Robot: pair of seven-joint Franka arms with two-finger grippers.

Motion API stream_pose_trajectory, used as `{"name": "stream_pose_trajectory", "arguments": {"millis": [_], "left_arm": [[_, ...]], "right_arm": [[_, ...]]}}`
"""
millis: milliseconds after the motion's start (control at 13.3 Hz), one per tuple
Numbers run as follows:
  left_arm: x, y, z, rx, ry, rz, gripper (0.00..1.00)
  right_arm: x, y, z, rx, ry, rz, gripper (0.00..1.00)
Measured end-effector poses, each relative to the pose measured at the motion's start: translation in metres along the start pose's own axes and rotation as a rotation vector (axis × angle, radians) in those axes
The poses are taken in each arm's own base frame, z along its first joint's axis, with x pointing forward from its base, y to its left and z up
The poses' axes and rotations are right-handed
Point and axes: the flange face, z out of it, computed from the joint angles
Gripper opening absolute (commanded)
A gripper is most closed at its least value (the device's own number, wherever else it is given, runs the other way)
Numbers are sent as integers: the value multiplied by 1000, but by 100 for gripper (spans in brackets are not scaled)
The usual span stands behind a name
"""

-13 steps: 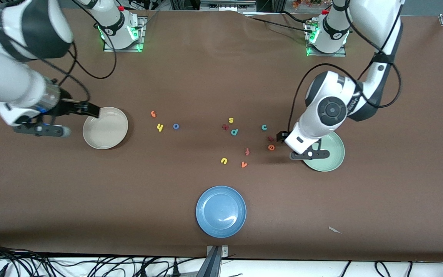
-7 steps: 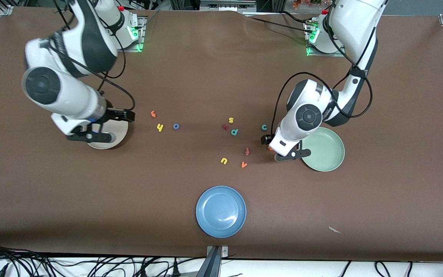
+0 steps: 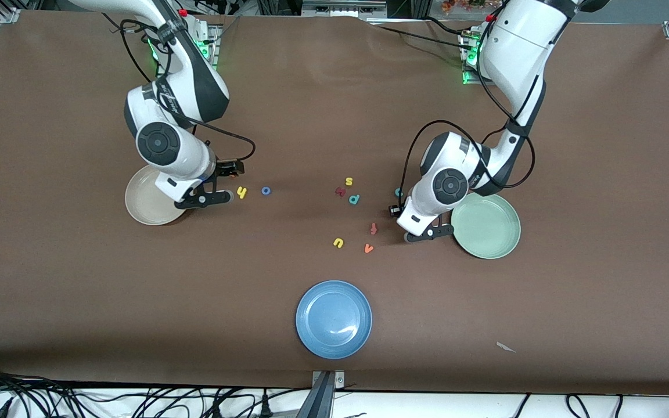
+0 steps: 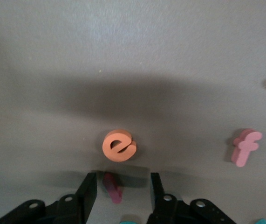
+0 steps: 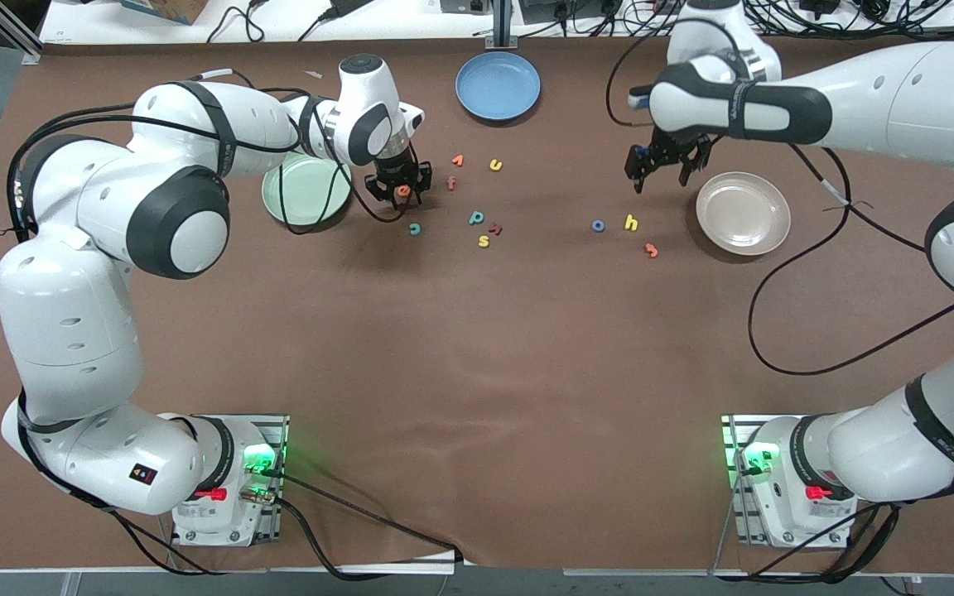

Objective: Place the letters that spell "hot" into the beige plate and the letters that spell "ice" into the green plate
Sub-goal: 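Pinch the maroon letter with the left gripper while the right gripper approaches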

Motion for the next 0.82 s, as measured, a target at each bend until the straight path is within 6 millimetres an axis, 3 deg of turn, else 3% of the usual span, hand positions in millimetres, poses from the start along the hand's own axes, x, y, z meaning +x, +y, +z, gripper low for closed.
{"name": "stream_pose_trajectory", "arguments": {"millis": [75, 300, 375, 525, 825], "left_arm": [[0, -2, 1, 2, -3, -2, 30], [3, -10, 0, 4, -10, -16, 2], [3, -10, 0, 3, -11, -16, 0], [0, -7, 1, 1, -14, -10, 0], [-2, -4, -2, -4, -13, -4, 0]], "right_arm": [[-5, -1, 19, 2, 7, -27, 97], [-26, -6, 69, 6, 28, -106, 96], [-32, -5, 79, 4, 19, -133, 95], [-35, -3, 87, 4, 25, -170, 72], [-36, -3, 99, 10, 47, -176, 69]]}}
